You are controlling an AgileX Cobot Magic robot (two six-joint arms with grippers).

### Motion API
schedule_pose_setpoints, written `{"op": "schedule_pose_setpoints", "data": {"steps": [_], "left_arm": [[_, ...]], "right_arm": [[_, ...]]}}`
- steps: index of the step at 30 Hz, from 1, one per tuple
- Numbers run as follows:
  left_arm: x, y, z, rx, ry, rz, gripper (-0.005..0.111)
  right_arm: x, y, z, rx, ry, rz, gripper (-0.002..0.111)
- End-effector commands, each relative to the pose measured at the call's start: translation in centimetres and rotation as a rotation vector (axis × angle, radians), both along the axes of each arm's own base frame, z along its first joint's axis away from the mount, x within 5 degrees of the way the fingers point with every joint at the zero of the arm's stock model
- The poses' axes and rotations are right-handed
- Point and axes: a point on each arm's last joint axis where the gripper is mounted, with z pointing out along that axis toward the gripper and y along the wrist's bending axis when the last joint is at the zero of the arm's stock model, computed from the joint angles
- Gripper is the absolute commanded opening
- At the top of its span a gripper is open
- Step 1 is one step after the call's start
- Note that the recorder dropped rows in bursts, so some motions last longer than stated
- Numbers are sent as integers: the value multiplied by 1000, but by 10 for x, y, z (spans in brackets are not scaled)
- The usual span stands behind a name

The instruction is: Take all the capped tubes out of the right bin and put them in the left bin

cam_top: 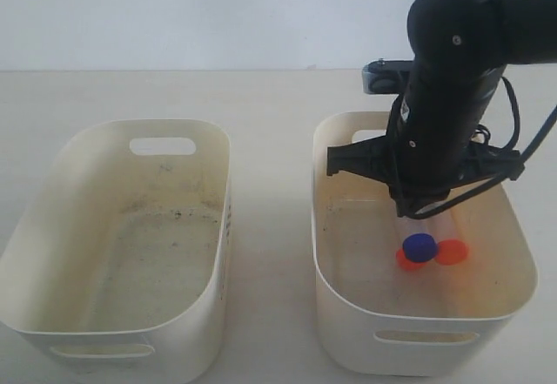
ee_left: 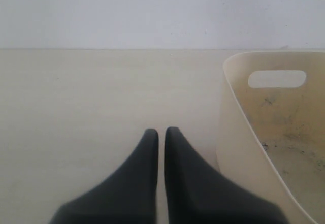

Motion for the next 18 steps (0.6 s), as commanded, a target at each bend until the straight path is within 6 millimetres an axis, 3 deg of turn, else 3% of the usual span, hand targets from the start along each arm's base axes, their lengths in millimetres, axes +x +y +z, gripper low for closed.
{"op": "schedule_pose_setpoints", "data": {"steps": [1,18], "left_arm": [[0,0,-1,-11,1,-3,4],[0,0,-1,-11,1,-3,4]], "right_arm": [[2,0,-3,15,14,-16,0],[6,1,-7,-1,-7,-3,4]]}}
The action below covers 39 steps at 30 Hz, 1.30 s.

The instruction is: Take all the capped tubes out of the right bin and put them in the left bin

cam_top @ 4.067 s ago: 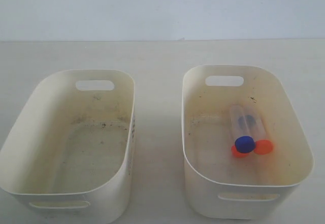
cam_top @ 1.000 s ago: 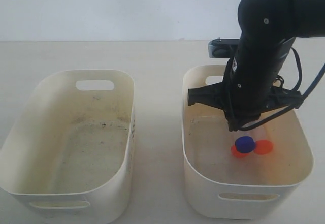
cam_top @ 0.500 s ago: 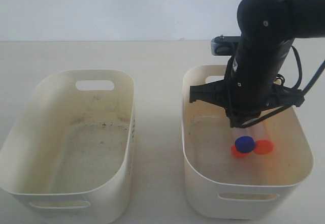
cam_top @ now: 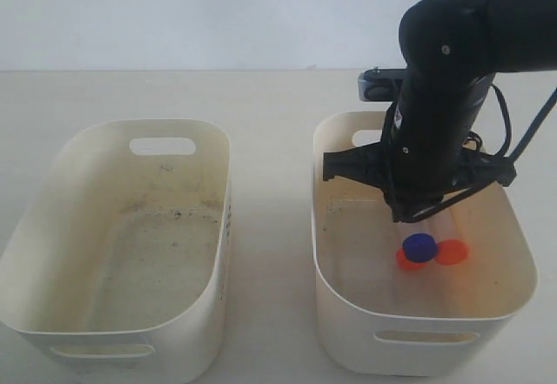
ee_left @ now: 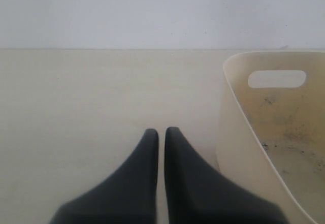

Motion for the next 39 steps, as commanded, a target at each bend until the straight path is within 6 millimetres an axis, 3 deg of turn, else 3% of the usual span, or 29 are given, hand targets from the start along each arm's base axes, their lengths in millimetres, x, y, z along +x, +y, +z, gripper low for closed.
{"op": "schedule_pose_setpoints", "data": {"steps": [1,7,20,29,39], "left_arm": [[0,0,-1,-11,1,-3,4],[0,0,-1,-11,1,-3,4],[0,0,-1,-11,1,-3,4],[0,0,-1,-11,1,-3,4],[0,0,-1,-11,1,-3,4]], "right_arm": [[4,-2,2,0,-24,0,8],[4,-3,3,-9,-32,-3,36],[5,-7,3,-46,-37,-27,36],[8,-5,-12,-73,0,-27,37],[8,-8,-12,-110,2,-14,37]]}}
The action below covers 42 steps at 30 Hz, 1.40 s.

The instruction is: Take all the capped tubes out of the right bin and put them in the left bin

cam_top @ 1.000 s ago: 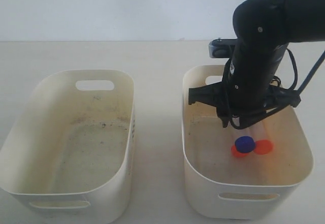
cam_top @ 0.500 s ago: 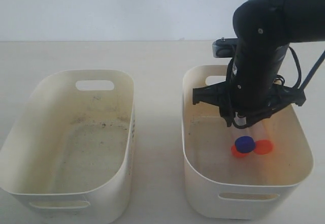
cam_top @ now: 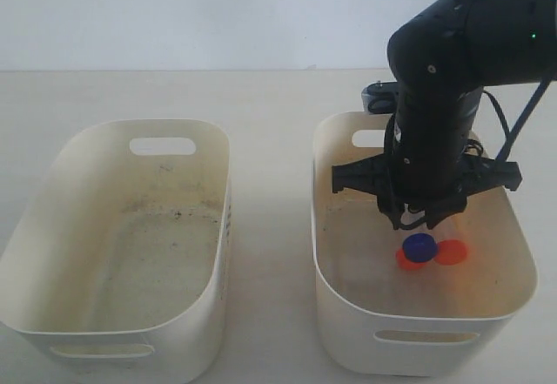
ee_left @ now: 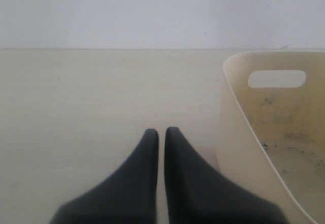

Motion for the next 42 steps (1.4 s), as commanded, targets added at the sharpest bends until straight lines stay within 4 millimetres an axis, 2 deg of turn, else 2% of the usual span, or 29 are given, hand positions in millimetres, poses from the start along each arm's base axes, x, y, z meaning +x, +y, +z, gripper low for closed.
{"op": "schedule_pose_setpoints", "data": {"steps": [1,10,14,15,20,26,42], "left_arm": [[0,0,-1,-11,1,-3,4],[0,0,-1,-11,1,-3,4],[0,0,-1,-11,1,-3,4],[0,0,-1,-11,1,-3,4],[0,0,-1,-11,1,-3,4],[0,0,-1,-11,1,-3,4],[0,0,-1,-11,1,-3,4]], "right_arm": [[3,-4,2,-20,-16,8,37],[6,-1,2,12,-49,18,38],[6,-1,2,10,-41,18,58],[6,-1,2,4,-44,12,58],[7,-1,2,1,-47,22,40],[6,-2,2,-2,-45,27,53],[10,2,-16,-18,-13,31,53]]}}
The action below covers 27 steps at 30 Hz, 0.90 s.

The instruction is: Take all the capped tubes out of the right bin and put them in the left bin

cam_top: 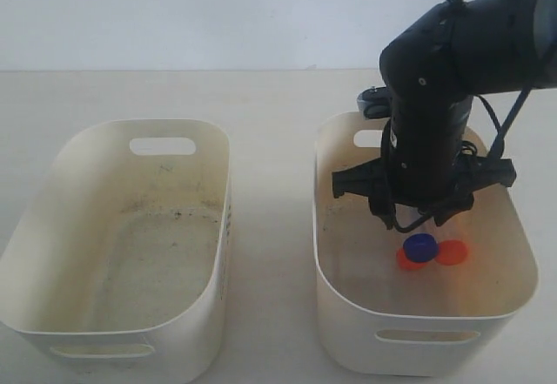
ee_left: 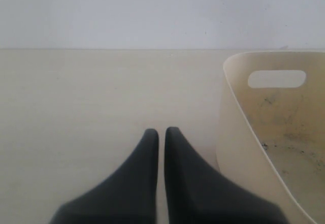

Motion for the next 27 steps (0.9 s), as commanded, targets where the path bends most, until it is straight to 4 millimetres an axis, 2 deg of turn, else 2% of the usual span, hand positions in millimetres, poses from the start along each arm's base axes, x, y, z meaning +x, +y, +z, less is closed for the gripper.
{"op": "schedule_pose_setpoints", "data": {"steps": [1,20,27], "left_arm": [[0,0,-1,-11,1,-3,4],[0,0,-1,-11,1,-3,4],[0,0,-1,-11,1,-3,4]], "right_arm": [[4,2,-6,27,-1,-10,53],[2,4,-8,42,25,-17,52],[2,15,-8,153,11,-32,52]]}}
